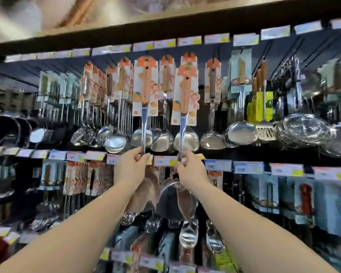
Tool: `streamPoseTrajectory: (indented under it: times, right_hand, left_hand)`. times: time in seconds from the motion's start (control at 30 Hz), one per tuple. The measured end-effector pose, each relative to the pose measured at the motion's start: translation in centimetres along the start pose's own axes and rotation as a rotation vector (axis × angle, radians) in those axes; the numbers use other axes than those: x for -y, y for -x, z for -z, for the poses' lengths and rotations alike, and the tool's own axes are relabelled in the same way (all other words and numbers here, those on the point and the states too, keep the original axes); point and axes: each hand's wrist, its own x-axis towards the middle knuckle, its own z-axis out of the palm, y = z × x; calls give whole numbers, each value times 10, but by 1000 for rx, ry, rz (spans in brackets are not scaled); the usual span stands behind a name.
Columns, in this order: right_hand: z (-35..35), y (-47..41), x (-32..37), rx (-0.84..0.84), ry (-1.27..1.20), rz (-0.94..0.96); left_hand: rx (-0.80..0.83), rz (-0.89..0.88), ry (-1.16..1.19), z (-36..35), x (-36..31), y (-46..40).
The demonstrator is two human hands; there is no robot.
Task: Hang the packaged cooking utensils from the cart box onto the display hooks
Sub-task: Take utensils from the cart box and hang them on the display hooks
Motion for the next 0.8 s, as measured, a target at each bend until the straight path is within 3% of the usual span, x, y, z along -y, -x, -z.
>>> streamPoseTrajectory:
  times: [0.47,0.8]
  right_hand:
    - [-47,-132,9,-59,-12,129]
    - [-55,-177,23,-269,97,69]
  left_hand:
    - [-116,-135,17,-34,52,-129]
    - [-135,-214,184,-33,94,-201]
